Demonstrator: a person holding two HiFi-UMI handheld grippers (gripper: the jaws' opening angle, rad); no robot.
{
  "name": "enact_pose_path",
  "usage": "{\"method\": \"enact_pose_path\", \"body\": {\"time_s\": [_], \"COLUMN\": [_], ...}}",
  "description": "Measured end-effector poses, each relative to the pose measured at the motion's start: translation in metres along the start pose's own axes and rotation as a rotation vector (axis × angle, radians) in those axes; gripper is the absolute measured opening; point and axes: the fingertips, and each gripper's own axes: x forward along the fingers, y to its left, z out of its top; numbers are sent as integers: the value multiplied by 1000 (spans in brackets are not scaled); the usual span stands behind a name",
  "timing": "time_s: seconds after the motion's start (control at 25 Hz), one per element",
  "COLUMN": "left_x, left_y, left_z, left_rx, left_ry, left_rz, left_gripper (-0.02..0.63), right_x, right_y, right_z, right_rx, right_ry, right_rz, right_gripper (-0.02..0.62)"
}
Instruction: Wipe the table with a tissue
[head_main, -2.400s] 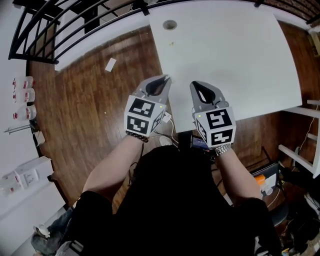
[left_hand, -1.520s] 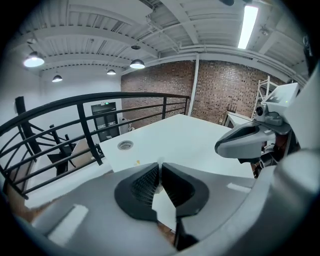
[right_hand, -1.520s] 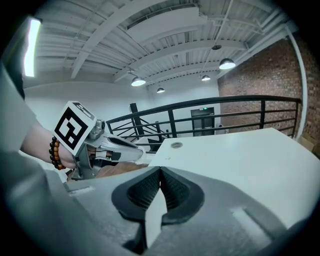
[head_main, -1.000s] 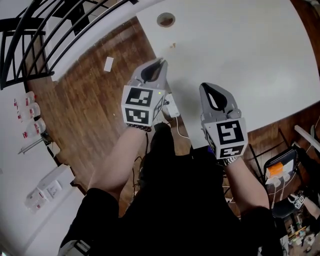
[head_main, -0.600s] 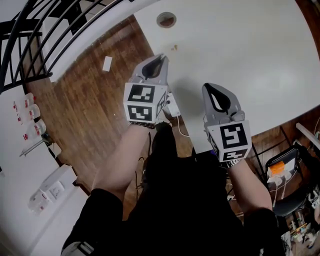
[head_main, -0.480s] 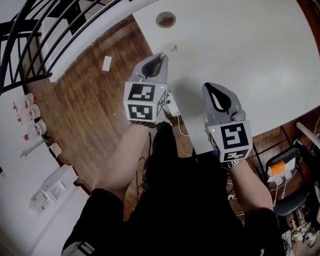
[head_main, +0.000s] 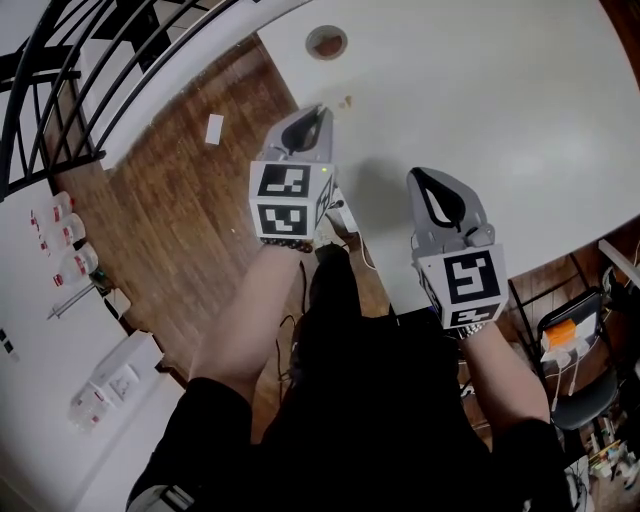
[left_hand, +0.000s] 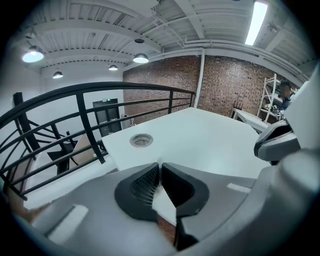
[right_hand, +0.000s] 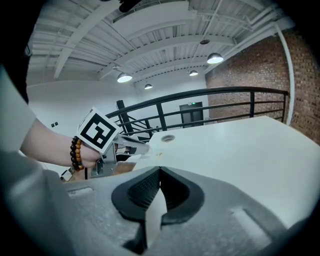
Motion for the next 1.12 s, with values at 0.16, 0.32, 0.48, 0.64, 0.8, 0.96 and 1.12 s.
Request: {"method": "enact_pose_path", "body": {"time_s": [0.16, 0.32, 0.48, 0.64, 0.8, 0.96, 1.12], "left_x": [6, 13, 18, 21, 23, 26, 31], "left_y": [2, 3, 2, 2, 3, 2, -2], "left_z": [-2, -6, -8, -8, -7, -6, -1], "left_rx": [9, 19, 30, 43, 52, 58, 73], "left_ry": [21, 45, 61, 72, 77, 83, 88], "left_rz": [5, 8, 6, 8, 13, 13, 8], "left_gripper": [35, 35, 35, 34, 34, 34, 34], "right_x": [2, 4, 6, 8, 9, 9, 7], "right_y": [-4, -8, -10, -13, -14, -14, -18], "right_z": [-1, 0, 1, 2, 2, 1, 1], "right_rx": [5, 6, 16, 19, 21, 24, 29], "right_ry": [1, -2, -3, -4, -2, -5, -5], "right_rz": [1, 0, 5, 5, 3, 5, 3], "right_gripper": [-8, -8, -8, -8, -8, -8, -8]}}
